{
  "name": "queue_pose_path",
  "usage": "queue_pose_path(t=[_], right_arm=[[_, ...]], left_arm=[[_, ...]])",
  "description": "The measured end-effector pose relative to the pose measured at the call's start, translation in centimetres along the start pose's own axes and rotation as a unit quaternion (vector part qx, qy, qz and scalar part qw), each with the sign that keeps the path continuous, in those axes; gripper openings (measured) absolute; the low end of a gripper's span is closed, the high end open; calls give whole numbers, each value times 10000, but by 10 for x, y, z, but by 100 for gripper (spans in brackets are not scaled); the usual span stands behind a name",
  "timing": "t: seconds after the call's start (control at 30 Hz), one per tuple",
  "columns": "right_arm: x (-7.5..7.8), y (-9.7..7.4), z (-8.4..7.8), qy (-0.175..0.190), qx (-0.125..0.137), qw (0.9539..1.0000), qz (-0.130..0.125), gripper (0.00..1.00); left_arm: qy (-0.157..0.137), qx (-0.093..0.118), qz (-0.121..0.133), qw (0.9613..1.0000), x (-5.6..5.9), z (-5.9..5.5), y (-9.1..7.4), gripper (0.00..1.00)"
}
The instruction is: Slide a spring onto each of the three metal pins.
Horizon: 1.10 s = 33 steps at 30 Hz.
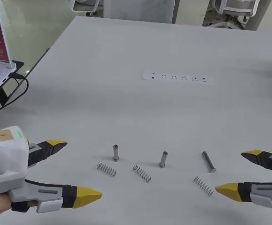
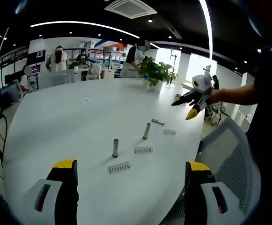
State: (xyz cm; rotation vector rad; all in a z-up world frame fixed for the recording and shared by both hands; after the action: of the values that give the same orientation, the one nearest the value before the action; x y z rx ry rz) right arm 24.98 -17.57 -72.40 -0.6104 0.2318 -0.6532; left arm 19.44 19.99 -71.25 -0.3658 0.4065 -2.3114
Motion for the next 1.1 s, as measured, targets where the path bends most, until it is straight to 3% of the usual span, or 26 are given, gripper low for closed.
queue_pose_path(t=[0.53, 0.7, 0.9, 1.1], right_arm=[[17, 29, 11, -67, -519, 9986, 3, 52], [28, 40, 11, -40, -759, 9970, -150, 48], [36, 54, 13, 344, -845, 9956, -203, 41], [42, 69, 12, 359, -1166, 9922, -235, 36]], left_arm=[[37, -3, -48, 10000, -1, 4, 4, 92], [34, -36, -52, 10000, -1, 2, 4, 92], [6, -54, -54, 10000, -1, 0, 4, 91], [4, -49, -70, 10000, -1, 0, 4, 91]])
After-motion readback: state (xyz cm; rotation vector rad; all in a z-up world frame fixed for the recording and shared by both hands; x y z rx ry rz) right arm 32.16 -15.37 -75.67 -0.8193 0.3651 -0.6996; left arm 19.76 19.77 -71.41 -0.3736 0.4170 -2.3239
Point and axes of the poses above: the centre of the closed fingertips' face, and the gripper's own axes: y roughly forward along the fingers, x roughly to its right, z roughly out of its top, the point moved 7 cm from there along -y, roughly backward along the fingers, and after that the axes turned 5 degrees about x, right-handed, at the moved point
